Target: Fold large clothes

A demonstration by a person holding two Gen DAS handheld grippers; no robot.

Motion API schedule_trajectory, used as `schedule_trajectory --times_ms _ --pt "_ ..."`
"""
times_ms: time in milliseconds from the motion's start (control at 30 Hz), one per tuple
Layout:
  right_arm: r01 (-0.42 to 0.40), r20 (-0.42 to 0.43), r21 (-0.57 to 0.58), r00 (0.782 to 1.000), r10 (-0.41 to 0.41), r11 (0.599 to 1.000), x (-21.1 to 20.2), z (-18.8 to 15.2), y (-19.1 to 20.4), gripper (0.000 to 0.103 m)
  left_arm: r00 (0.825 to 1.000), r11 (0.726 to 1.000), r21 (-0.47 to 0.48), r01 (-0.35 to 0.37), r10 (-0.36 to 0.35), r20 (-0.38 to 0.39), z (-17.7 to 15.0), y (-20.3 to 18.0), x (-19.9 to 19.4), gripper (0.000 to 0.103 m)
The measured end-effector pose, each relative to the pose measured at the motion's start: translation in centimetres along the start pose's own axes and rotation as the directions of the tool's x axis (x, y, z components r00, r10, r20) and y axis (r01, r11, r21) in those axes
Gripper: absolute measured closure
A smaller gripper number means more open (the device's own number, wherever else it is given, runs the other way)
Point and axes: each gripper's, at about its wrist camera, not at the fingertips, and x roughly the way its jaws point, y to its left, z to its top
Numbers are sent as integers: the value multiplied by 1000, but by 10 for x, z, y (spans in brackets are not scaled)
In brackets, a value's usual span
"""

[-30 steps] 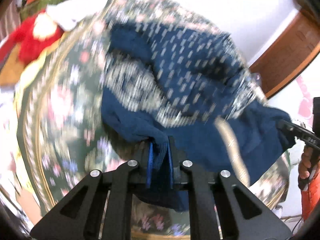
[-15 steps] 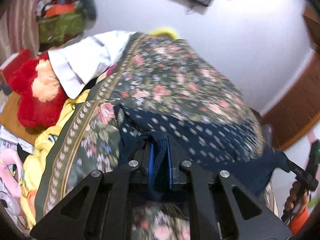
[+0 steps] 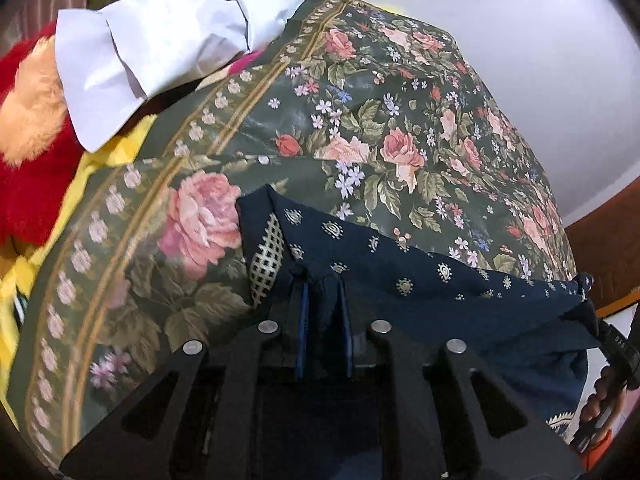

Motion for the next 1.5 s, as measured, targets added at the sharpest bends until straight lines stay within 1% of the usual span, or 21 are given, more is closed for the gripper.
schedule_trajectory --times_ms 133,233,333,367,400,433,467,533,633,733,800,867,900,933,1067,1133,1167,1267,1367,1467,1500 --pt "-75 -15 42 997 75 996 -20 7 -8 94 1000 999 17 31 -31 -4 11 -1 -20 84" --pt "-67 8 -10 998 67 998 -41 11 -2 94 998 997 50 55 -56 21 21 -7 -47 84" --pt "-65 16 -26 998 66 998 -57 17 2 93 998 996 76 44 -46 33 30 -14 -65 83" --pt "-54 22 -14 998 54 998 -63 19 2 94 997 997 71 -38 33 72 34 -15 -73 70" --pt "-52 26 -3 998 52 999 -66 20 1 94 982 988 56 -146 138 128 39 -15 -83 49" --pt "-62 28 12 998 62 998 -69 22 -1 93 968 980 39 -197 188 169 42 -12 -92 41" --pt "-71 26 30 997 70 997 -70 23 -3 93 960 977 23 -212 204 193 45 -8 -98 36" --pt "-53 17 36 998 52 998 -70 25 -3 93 958 978 -8 -207 205 203 47 -1 -107 36" --pt "-33 0 35 999 33 999 -66 30 1 93 969 983 7 -184 180 166 39 1 -110 36" --pt "-51 8 74 999 50 996 -67 36 -1 93 976 978 106 -180 165 142 19 -15 -105 36" --pt "-13 65 96 998 7 995 -76 42 -4 93 980 969 170 -178 160 118 5 -25 -99 36" --pt "20 121 115 992 -34 993 -89 48 -10 93 986 949 269 -163 151 64 -16 -43 -82 36" --pt "17 135 127 990 -34 992 -94 50 -14 93 987 937 312 -158 152 46 -25 -51 -75 36" --pt "7 137 124 990 -24 992 -98 50 -16 93 987 914 374 -159 160 29 -38 -62 -64 36" --pt "-43 80 13 996 41 999 -99 28 -8 93 980 854 486 -185 199 23 -66 -86 -36 36" --pt "-26 30 -109 999 30 994 -94 4 9 93 981 859 480 -177 193 16 -70 -92 -25 36" --pt "-21 13 -157 1000 23 987 -91 -6 16 93 984 871 463 -162 178 11 -70 -96 -20 36" --pt "-40 -60 -311 998 22 950 -72 -43 41 93 983 882 439 -174 179 30 -64 -103 -13 36" --pt "-77 -138 -371 990 27 926 -45 -62 54 93 978 889 410 -204 200 54 -45 -108 -6 36" --pt "6 -138 -411 988 -69 912 -11 -64 65 93 972 895 380 -234 218 85 -17 -110 -1 36" --pt "20 -129 -405 989 -79 914 -5 -60 66 93 970 898 368 -241 221 97 -8 -110 0 36"
